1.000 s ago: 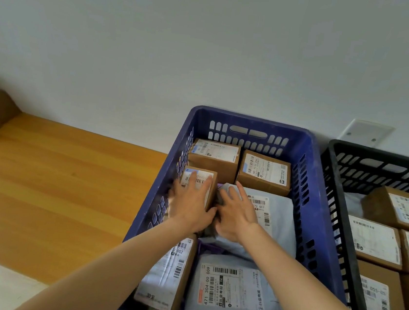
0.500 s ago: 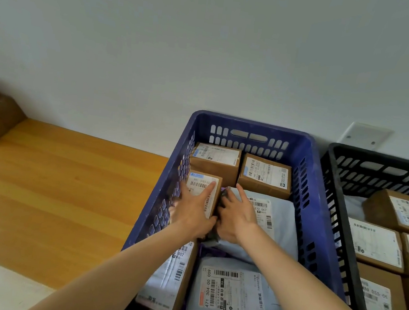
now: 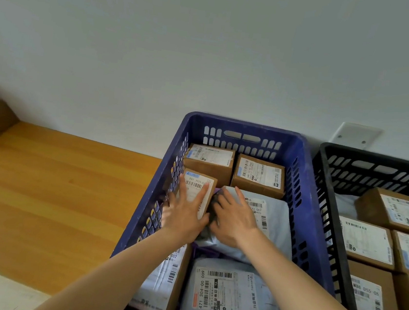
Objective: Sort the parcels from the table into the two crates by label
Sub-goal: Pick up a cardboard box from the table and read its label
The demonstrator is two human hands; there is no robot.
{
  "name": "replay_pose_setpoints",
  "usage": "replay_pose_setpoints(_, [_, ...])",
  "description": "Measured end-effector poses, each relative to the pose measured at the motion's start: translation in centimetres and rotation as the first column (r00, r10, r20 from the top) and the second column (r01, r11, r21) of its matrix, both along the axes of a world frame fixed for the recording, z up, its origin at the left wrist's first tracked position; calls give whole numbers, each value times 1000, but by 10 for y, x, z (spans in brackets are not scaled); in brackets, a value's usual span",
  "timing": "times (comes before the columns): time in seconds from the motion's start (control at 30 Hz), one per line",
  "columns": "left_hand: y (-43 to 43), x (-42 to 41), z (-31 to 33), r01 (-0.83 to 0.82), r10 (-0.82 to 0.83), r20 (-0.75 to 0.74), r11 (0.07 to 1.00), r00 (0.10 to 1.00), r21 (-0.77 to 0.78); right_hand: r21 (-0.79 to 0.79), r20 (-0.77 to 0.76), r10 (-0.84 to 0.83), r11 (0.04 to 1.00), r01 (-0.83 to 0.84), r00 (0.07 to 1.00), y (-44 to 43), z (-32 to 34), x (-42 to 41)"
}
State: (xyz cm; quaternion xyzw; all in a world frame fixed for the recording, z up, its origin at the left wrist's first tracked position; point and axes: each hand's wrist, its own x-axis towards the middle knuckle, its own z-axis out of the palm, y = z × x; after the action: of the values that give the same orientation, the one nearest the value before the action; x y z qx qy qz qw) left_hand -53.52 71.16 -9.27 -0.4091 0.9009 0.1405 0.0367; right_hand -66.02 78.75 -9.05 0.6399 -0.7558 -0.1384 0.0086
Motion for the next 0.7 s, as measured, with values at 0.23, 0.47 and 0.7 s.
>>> replay_pose_setpoints(0.23, [-6,-2,-16,-20,22,-15,994,1000,110,-41,314,-129,988,149,941,17,-19,-5])
replay_pose_setpoints(0.47, [7,-13,-4,34,-14,155,992,988,-123,-63,316,-140,984,167,939,18,-31,-2])
replay_pose_setpoints(0.7, [-2,-7,-24,-9,7,69,999,998,35,-73,298,-140,983,169,944,16,-44,0])
